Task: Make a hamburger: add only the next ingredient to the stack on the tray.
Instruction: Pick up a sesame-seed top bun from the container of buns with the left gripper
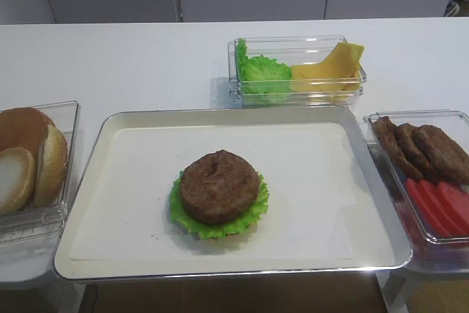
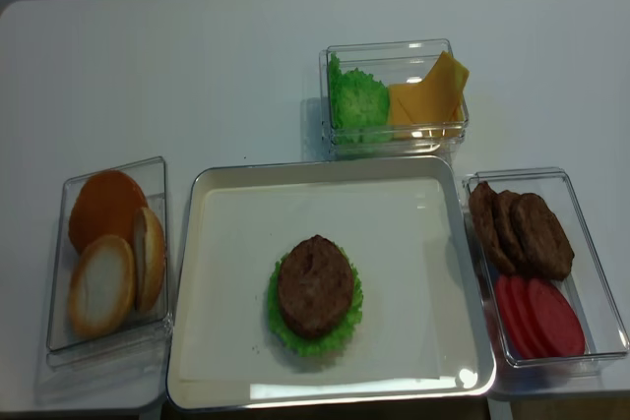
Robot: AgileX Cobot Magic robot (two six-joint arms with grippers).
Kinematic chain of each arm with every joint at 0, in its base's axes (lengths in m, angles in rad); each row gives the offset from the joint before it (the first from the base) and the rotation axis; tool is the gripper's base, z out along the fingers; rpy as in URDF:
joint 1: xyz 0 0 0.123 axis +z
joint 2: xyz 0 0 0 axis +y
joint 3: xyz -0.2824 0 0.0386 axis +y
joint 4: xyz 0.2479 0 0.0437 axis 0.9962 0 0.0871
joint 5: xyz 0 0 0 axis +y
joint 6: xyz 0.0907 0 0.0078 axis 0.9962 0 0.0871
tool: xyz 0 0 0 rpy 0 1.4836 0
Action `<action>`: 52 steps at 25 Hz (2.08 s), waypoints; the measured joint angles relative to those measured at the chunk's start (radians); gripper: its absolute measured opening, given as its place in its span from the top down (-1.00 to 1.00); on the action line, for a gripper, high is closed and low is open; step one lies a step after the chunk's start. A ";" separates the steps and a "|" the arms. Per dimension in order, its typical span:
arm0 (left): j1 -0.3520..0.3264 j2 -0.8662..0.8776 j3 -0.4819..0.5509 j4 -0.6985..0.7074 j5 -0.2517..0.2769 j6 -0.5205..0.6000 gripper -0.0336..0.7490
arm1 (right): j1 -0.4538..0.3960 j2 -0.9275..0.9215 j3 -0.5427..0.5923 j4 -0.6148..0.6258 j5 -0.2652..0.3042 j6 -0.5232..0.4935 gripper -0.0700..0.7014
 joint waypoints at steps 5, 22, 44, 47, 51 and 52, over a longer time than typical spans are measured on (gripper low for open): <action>0.000 0.000 0.000 0.000 0.000 0.000 -0.11 | 0.000 0.000 0.000 0.000 0.000 0.000 0.35; 0.000 0.144 -0.119 -0.085 -0.045 0.002 -0.50 | 0.000 0.000 0.000 0.000 0.000 0.000 0.35; -0.023 1.041 -0.499 -0.181 -0.164 -0.058 -0.44 | 0.000 0.000 0.000 0.000 0.000 0.000 0.35; -0.075 1.104 -0.502 -0.149 -0.164 -0.113 -0.44 | 0.000 0.000 0.000 0.000 0.000 0.000 0.35; -0.175 1.185 -0.503 0.048 -0.164 -0.303 -0.43 | 0.000 0.000 0.000 0.000 0.000 0.000 0.35; -0.197 1.199 -0.503 0.084 -0.168 -0.339 -0.43 | 0.000 0.000 0.000 0.000 0.000 0.000 0.35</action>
